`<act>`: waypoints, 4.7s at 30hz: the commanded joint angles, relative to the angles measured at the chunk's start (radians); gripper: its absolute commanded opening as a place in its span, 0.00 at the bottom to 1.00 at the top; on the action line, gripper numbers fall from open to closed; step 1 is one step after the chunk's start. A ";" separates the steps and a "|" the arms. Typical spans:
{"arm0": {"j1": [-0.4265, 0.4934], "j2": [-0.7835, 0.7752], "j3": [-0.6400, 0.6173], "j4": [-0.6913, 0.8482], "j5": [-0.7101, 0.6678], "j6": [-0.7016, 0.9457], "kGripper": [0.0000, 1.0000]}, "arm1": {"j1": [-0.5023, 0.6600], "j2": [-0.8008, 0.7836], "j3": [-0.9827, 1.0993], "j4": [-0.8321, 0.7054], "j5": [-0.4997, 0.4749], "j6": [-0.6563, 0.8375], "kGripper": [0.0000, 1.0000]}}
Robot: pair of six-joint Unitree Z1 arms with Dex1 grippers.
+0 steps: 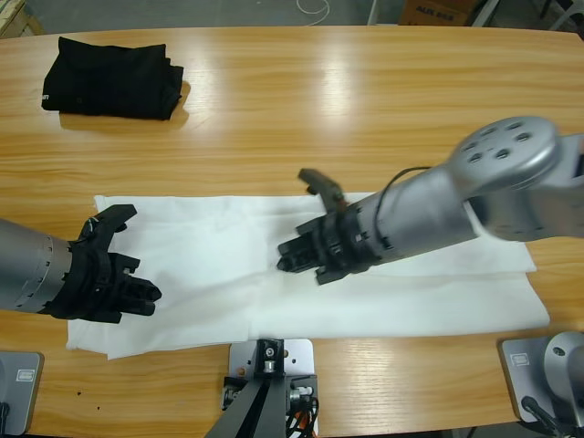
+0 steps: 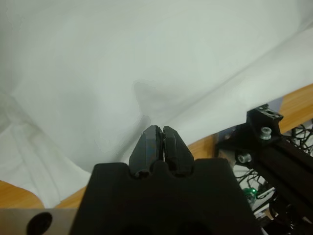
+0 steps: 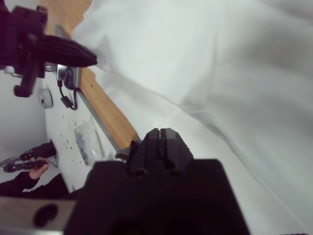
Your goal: Fold clothes
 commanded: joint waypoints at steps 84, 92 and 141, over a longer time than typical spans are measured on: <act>0.355 -0.187 0.252 -0.098 -0.038 0.023 0.00 | 0.031 0.179 -0.015 -0.012 -0.146 0.001 0.00; 0.411 -0.379 0.217 -0.017 -0.041 0.076 0.00 | 0.031 0.045 -0.036 -0.139 -0.159 -0.131 1.00; 0.405 -0.095 -0.106 0.032 0.216 1.491 0.90 | 0.031 -0.227 -0.288 0.763 -0.613 -0.355 0.36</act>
